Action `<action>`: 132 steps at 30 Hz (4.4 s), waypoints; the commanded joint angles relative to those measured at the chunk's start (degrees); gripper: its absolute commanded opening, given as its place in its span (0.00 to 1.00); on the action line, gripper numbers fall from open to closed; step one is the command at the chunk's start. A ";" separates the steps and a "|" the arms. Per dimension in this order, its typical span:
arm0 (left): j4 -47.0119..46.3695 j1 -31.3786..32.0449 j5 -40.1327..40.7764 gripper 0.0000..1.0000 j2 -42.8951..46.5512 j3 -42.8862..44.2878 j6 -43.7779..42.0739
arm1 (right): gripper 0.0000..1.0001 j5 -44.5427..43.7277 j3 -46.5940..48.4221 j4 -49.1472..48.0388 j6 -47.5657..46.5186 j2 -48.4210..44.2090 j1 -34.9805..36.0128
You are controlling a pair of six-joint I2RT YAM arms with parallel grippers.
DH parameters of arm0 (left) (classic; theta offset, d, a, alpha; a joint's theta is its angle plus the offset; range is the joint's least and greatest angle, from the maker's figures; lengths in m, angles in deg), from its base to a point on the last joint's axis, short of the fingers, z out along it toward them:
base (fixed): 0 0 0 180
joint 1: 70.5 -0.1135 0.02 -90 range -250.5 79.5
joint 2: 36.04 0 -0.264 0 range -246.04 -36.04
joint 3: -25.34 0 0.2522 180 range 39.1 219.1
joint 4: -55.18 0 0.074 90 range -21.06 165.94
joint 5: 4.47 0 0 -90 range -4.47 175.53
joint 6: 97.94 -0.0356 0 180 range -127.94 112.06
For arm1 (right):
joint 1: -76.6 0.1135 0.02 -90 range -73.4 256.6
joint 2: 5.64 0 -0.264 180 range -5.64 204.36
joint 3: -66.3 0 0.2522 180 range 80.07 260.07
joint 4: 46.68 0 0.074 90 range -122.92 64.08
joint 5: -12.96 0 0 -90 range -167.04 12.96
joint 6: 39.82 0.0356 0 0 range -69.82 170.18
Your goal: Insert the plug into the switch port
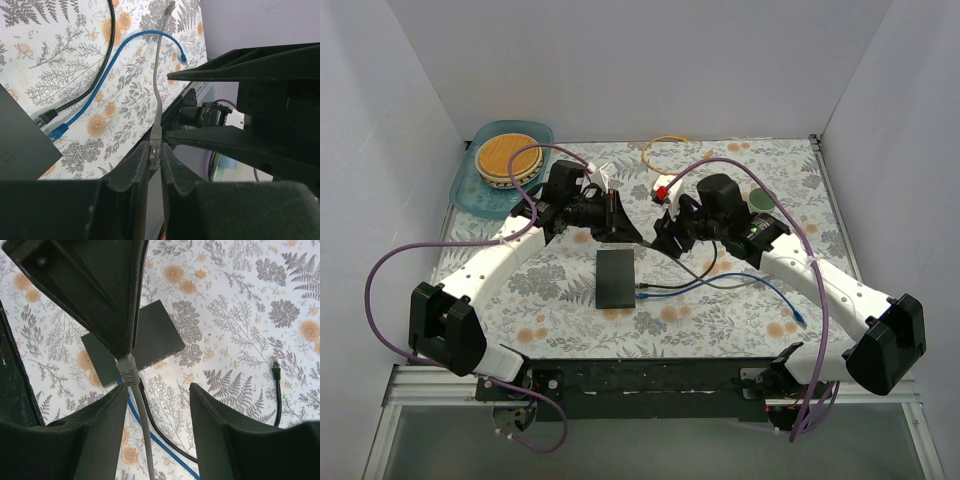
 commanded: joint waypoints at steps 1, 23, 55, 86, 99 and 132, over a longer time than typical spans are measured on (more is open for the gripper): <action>0.85 -0.13 -3.59 0.00 0.52 2.40 0.07 | 0.58 0.83 -0.91 -0.09 -1.75 -0.25 0.73; -0.12 -0.13 -4.38 0.00 0.96 2.14 0.69 | 0.23 2.51 -1.70 -1.15 -2.01 1.07 2.41; -7.49 -9.89 31.03 0.76 -3.78 -16.41 4.73 | 0.01 -7.07 -1.44 1.40 2.38 11.78 2.14; -15.68 -4.97 22.15 0.69 -21.81 -6.56 -1.77 | 0.01 -7.25 1.72 11.16 1.68 24.00 1.53; -14.61 -4.97 25.32 0.70 -15.21 -15.00 -1.87 | 0.01 -9.27 5.06 10.80 1.24 28.66 1.61; -16.55 -5.05 23.92 0.67 -10.99 -19.66 -0.19 | 0.01 -10.15 4.36 8.52 -0.34 30.16 5.66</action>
